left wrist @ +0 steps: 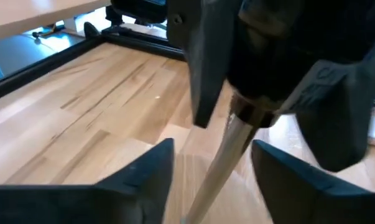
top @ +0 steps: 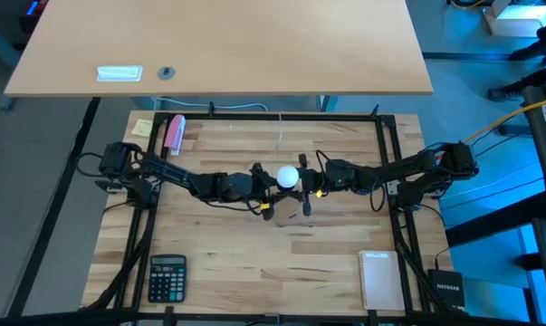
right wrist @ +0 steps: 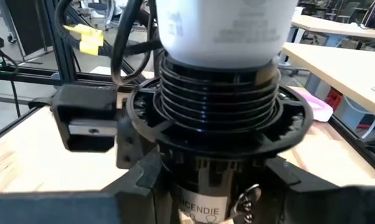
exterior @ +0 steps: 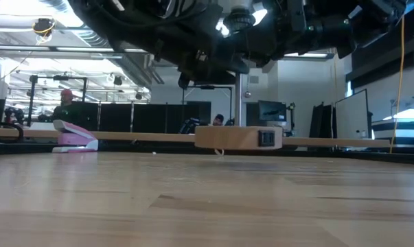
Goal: Screw lightbulb
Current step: Insert the white lightbulb into the brown lamp
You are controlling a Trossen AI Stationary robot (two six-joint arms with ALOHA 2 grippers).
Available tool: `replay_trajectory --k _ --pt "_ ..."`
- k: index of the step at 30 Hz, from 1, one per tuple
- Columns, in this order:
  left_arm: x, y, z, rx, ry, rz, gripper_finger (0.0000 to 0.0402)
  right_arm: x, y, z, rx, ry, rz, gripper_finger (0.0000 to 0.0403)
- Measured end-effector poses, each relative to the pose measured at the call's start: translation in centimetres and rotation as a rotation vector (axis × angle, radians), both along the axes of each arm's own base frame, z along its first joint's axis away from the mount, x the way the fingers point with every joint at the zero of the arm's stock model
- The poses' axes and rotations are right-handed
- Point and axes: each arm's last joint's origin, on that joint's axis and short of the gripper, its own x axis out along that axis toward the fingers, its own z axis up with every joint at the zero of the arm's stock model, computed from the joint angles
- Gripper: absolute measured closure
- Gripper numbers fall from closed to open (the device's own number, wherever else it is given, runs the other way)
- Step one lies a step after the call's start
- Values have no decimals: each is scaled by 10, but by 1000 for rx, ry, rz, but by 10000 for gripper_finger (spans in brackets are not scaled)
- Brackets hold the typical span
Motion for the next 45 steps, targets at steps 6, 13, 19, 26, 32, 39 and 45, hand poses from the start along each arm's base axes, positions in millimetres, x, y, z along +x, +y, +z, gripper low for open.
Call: replay_trajectory --k 6,13,19,26,32,39,45 --pt "1 0 -2 13 4 6 272 0 0 0 -1 -2 0 254" --pt "0 0 -1 53 14 10 283 0 0 0 -2 -1 -1 254" --pt "0 0 0 8 0 25 283 0 0 0 -2 -1 -1 255" --pt "0 0 0 50 10 -15 283 0 0 0 0 -1 -1 255" --pt "2 -1 7 77 -60 -26 283 0 0 1 18 -7 6 255" --pt "3 -1 8 92 -73 -32 287 0 1 3 47 -21 24 255" --pt "3 -1 9 101 -80 -35 349 0 1 3 52 -21 25 255"
